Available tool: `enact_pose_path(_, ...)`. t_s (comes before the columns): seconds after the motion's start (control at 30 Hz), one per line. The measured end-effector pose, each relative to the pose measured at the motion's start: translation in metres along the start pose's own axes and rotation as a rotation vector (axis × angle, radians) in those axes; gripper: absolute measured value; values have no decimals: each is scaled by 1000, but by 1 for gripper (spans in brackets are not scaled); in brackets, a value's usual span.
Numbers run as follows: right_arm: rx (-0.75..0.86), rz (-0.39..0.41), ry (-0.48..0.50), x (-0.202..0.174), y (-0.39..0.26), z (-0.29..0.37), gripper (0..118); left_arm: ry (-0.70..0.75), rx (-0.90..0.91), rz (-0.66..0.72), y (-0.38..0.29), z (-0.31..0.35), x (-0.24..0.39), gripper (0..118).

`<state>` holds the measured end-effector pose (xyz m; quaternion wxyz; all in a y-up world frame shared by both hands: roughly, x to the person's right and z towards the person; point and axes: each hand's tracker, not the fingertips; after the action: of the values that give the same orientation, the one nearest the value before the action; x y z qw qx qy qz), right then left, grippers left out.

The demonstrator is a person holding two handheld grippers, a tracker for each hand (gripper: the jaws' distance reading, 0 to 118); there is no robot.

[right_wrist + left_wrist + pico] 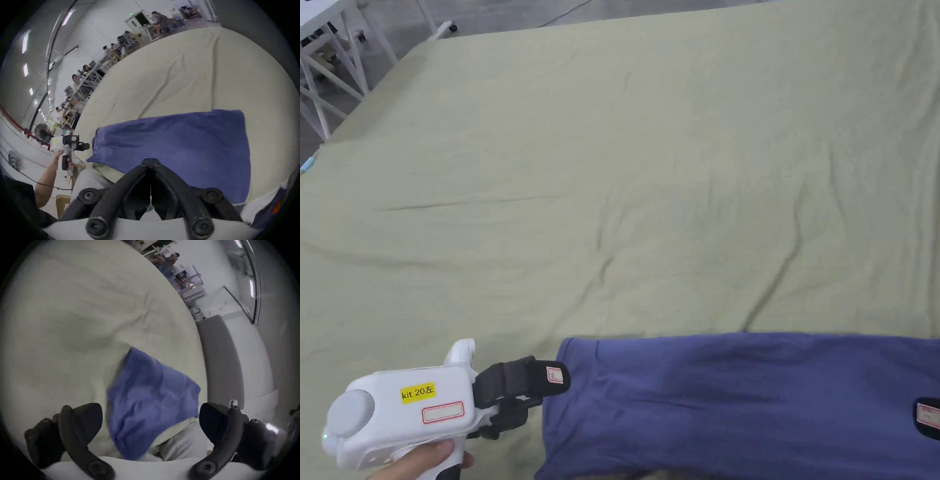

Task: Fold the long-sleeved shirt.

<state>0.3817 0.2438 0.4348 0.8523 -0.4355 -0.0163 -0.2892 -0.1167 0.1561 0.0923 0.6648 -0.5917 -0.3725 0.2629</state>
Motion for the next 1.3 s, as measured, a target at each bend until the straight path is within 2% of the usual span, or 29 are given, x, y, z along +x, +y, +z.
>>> enact_pose_path(0.07, -5, 19, 63, -1, 2, -10, 0, -59, -16, 61, 11, -11, -19, 118)
enact_pose_path(0.13, -4, -13, 172, 0, 0, -15, 0, -141, -127, 142, -4, -62, -17, 118)
enact_pose_path(0.2, -8, -58, 275, 1, -3, -22, 0, -296, -158, 187, -1, -76, -22, 118)
enact_pose_path(0.27, -12, -79, 319, 0, -5, -26, 0, -426, -252, 190, 5, -95, -35, 118)
enact_pose_path(0.37, -12, -60, 312, -6, -8, -31, 0, -358, -356, 110, 1, -131, -9, 117)
enact_pose_path(0.4, -17, -56, 311, -9, -7, -32, 0, -379, -375, 107, 3, -135, -3, 105)
enact_pose_path(0.43, -21, -54, 309, -11, -7, -33, 0, -356, -354, 123, 6, -140, -1, 68)
enact_pose_path(0.47, -24, -51, 305, -15, -6, -35, 0, -258, -365, 135, 7, -145, -1, 10)
enact_pose_path(0.5, -23, -44, 295, -19, -6, -34, 0, -202, -376, 156, 4, -145, -8, 11)
enact_pose_path(0.57, -12, -27, 255, -28, -5, -32, 0, -270, -370, 163, 3, -140, -14, 11)
enact_pose_path(0.7, 11, 11, 27, -55, -3, -32, 0, -266, -320, 137, 13, -101, -20, 11)
enact_pose_path(0.8, -35, 2, -65, -80, -3, -41, 0, -248, -308, 119, 17, -66, -17, 11)
enact_pose_path(0.97, -75, 21, -40, -121, -8, -63, 0, -216, -243, 107, 31, 6, -27, 11)
enact_pose_path(1.2, -136, 117, -12, -171, -14, -86, 0, 186, -151, 72, 73, 134, -59, 11)
enact_pose_path(1.3, -151, 147, -17, -182, -15, -89, 0, 268, -138, 103, 79, 160, -57, 11)
